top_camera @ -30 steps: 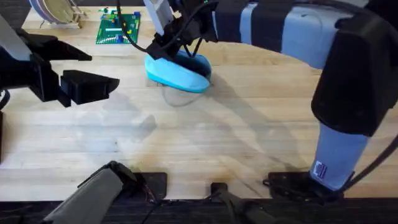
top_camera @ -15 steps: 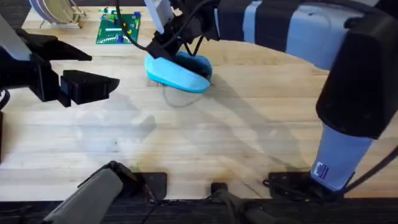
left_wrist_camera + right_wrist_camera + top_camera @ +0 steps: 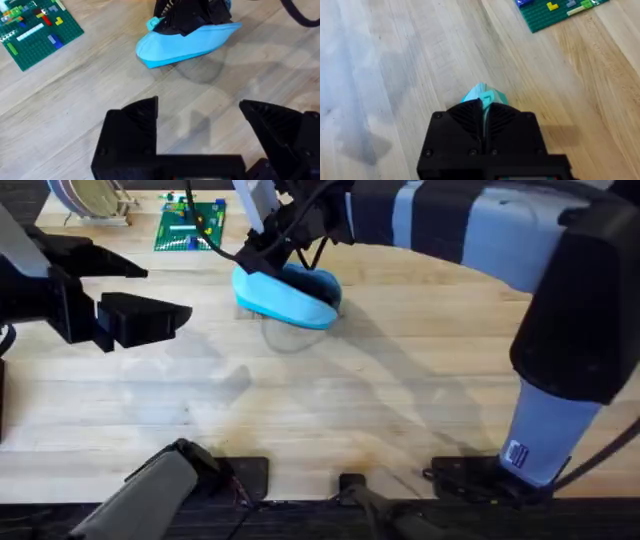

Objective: Unzip the bag, pick up the pens from the table one at a time and place them inside, then zip the bag closed.

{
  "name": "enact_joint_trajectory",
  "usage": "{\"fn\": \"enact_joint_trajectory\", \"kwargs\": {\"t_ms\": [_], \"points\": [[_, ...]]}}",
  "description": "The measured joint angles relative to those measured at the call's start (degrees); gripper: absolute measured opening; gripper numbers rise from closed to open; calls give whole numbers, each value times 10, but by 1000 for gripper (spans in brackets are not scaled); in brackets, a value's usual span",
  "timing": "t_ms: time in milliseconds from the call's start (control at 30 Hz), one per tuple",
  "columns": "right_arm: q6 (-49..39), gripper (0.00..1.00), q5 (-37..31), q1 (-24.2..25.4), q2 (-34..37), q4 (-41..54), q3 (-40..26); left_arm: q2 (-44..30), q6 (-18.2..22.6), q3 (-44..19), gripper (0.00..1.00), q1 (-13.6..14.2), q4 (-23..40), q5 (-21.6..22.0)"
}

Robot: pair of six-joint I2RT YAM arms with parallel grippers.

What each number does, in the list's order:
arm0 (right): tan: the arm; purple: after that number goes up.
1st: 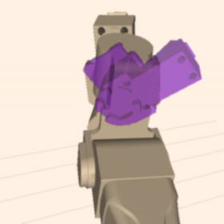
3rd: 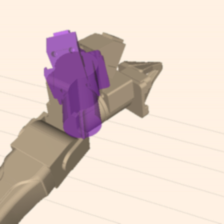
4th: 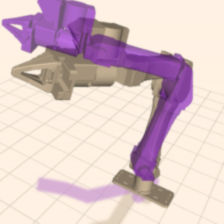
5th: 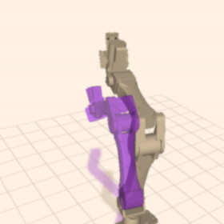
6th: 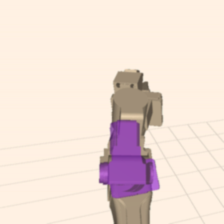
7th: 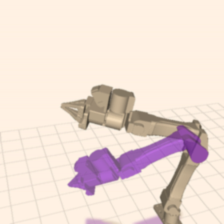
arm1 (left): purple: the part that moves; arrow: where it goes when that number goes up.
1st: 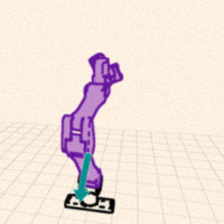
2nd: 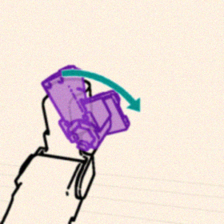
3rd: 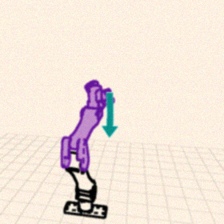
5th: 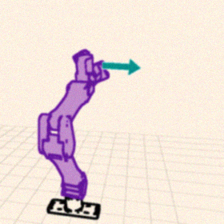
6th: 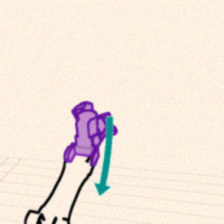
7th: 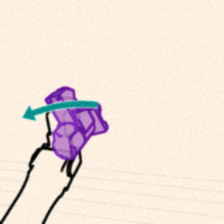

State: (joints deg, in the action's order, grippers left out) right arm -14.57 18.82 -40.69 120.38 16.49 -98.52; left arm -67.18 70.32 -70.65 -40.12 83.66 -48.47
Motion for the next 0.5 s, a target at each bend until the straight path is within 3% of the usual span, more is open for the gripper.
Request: {"fn": "enact_joint_trajectory", "kwargs": {"t_ms": [167, 500], "points": [[0, 31, 0, 0, 0, 0, 0, 0, 7, 0, 992, 0, 11, 0], [0, 31, -12, 4, -45, 22, 0, -33, 61, 0, 992, 0, 36, -11]]}}
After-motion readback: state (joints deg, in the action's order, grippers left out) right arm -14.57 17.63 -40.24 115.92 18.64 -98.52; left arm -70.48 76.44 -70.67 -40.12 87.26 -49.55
